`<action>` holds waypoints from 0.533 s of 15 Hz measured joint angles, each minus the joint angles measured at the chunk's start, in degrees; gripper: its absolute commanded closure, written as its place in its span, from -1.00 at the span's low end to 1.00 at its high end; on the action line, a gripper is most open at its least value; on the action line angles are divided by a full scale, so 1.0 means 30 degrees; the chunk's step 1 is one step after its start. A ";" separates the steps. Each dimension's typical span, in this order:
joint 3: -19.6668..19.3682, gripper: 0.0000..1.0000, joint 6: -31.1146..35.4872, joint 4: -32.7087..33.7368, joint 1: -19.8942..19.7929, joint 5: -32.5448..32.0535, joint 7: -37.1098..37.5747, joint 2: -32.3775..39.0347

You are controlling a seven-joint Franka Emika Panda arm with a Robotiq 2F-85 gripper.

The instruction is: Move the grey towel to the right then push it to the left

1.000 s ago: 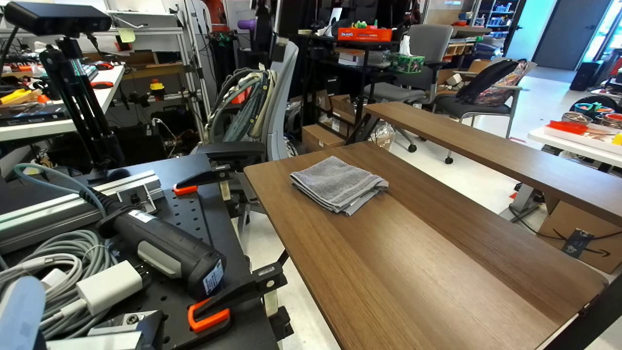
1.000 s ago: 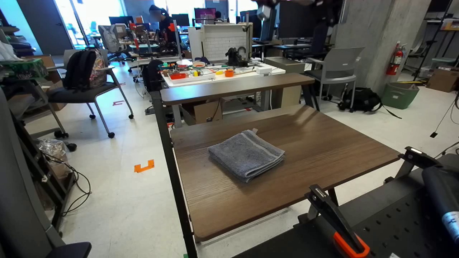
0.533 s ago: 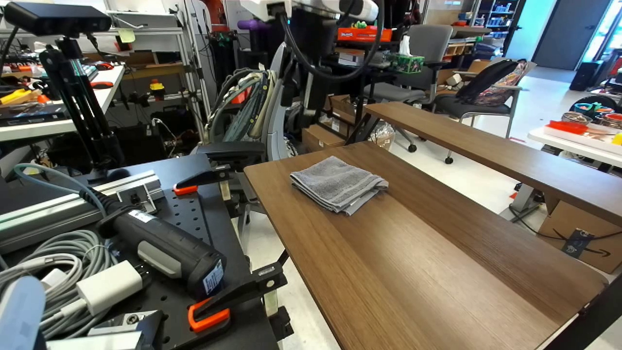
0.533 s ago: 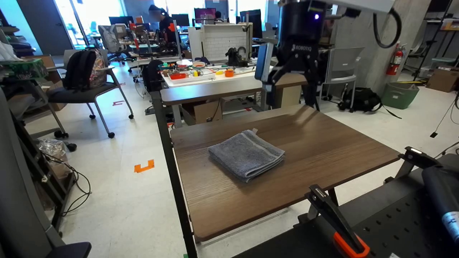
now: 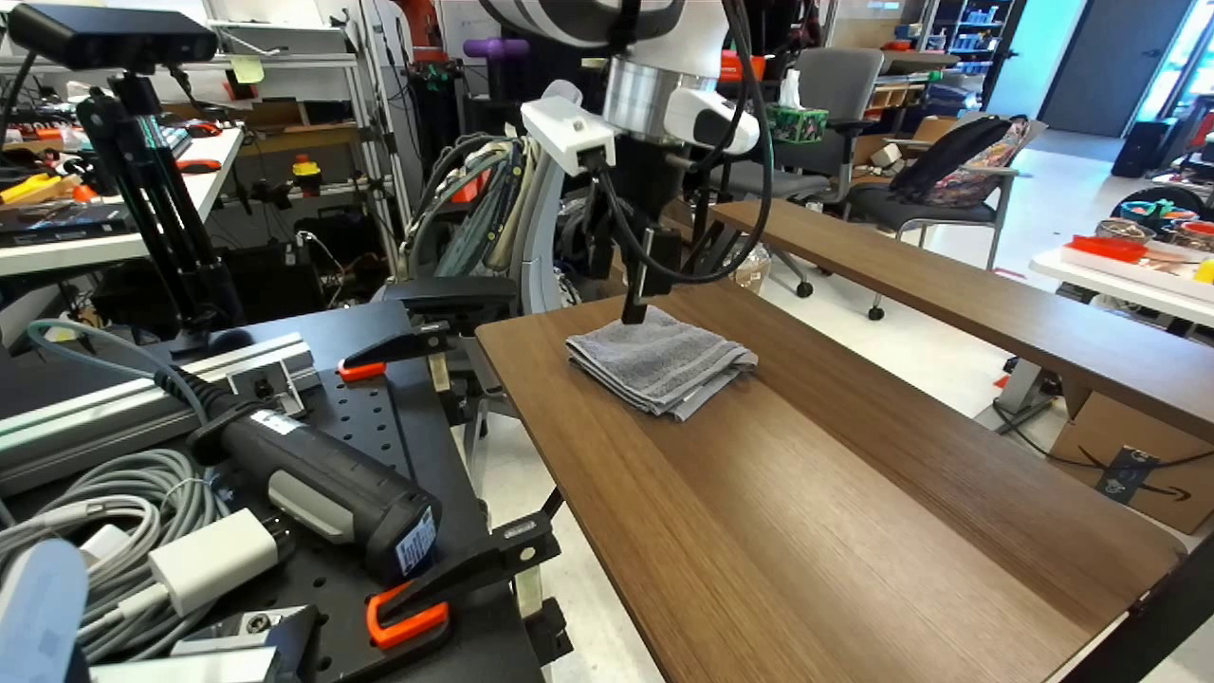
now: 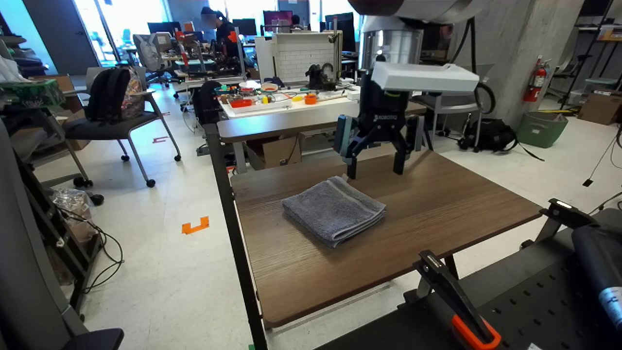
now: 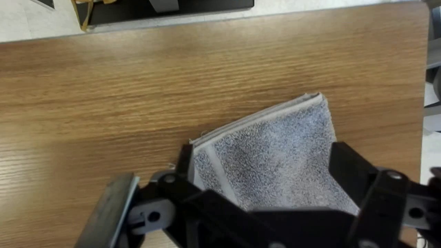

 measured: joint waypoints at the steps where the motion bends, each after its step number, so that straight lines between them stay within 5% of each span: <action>1: 0.0006 -1.00 0.0571 0.0497 0.0085 0.0000 0.0199 0.0599; 8: -0.0069 -1.00 0.2343 0.4221 0.1005 -0.0001 0.1679 0.4236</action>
